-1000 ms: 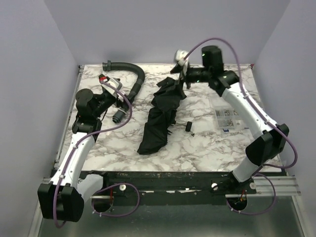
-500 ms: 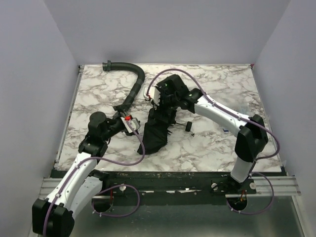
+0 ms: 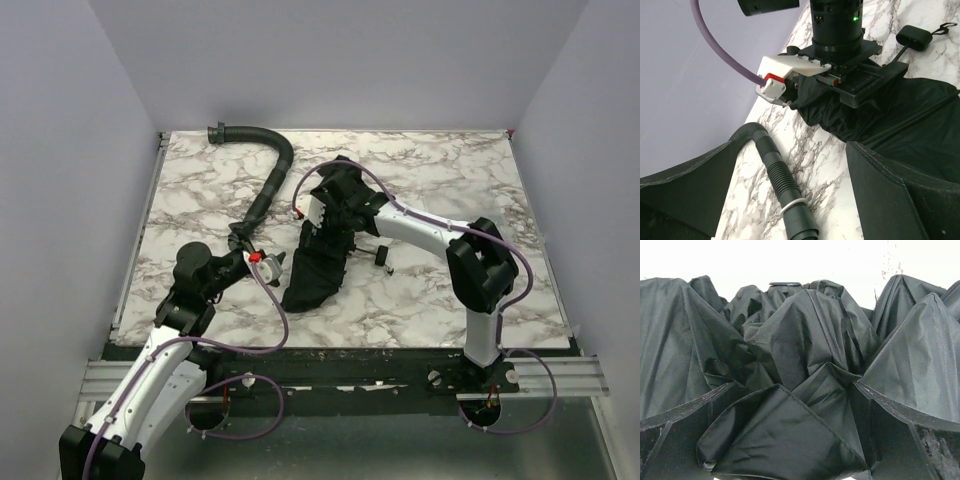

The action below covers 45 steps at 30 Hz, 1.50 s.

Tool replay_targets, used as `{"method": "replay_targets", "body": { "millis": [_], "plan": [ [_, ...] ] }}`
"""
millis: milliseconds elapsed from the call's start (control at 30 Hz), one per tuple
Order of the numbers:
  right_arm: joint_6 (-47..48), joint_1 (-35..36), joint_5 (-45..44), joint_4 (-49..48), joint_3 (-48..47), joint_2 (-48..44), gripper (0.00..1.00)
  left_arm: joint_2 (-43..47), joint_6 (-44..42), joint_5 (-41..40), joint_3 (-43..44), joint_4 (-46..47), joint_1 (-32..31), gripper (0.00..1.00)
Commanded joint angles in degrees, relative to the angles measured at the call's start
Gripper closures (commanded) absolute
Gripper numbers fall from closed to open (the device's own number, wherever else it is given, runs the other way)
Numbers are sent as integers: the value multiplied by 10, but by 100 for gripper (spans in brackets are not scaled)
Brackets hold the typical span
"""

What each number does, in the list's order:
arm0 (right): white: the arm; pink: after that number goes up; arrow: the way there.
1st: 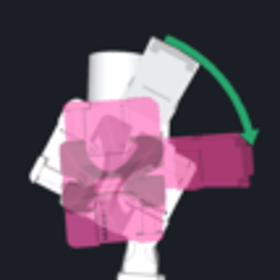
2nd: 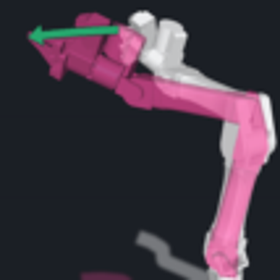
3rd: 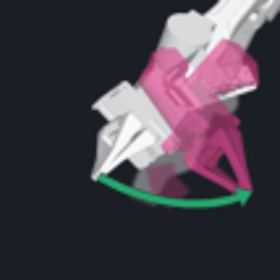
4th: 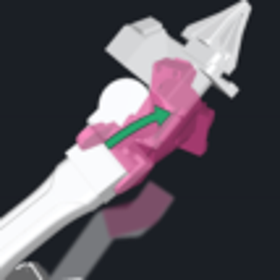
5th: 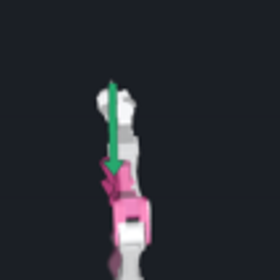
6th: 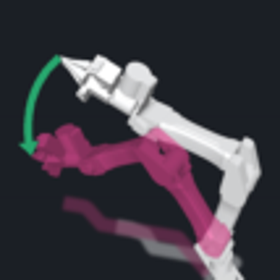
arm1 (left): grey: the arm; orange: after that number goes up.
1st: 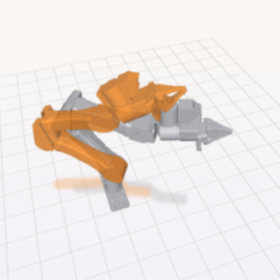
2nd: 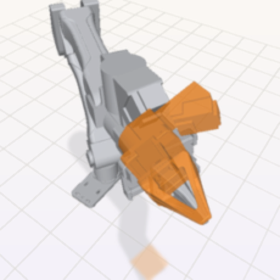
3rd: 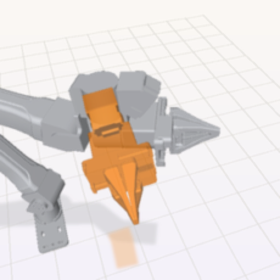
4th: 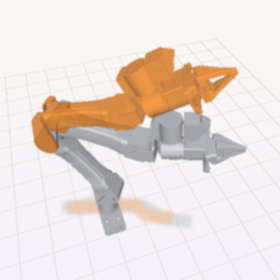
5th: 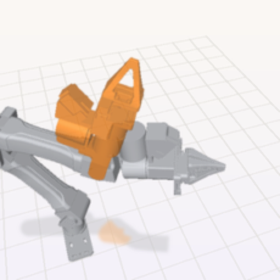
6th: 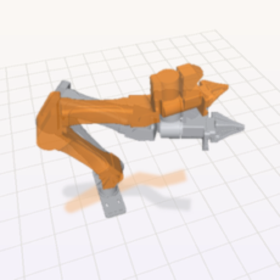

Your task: Put away the umbrella

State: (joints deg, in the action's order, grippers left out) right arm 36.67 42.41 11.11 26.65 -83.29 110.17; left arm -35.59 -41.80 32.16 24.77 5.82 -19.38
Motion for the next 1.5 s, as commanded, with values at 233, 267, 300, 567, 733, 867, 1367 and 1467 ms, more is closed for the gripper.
{"method": "replay_targets", "body": {
  "millis": [233, 267, 300, 567, 733, 867, 1367, 1467],
  "plan": [
    [45, -36, 26, -17, 19, 88, 10, -2, -24, 18, -11, -20, -23, 8],
    [58, -36, 30, -13, 22, 92, 13, -3, -25, 17, -12, -20, -26, 8],
    [67, -39, 37, -3, 21, 96, 16, -3, -26, 18, -13, -19, -29, 8],
    [267, -105, 183, 131, 34, 78, 51, -31, -66, 32, -14, -40, -116, 11],
    [449, -117, 199, 245, 73, 34, 56, -63, -55, 23, 1, -47, -199, 18],
    [476, -117, 190, 258, 104, 25, 56, -94, 107, 53, 21, 22, -216, 25],
    [416, -115, 287, 277, 85, -100, 21, -298, 544, -149, 165, -23, -171, 23],
    [414, -114, 286, 281, 82, -108, 20, -341, 651, -85, 209, -57, -98, 22]
  ]
}}
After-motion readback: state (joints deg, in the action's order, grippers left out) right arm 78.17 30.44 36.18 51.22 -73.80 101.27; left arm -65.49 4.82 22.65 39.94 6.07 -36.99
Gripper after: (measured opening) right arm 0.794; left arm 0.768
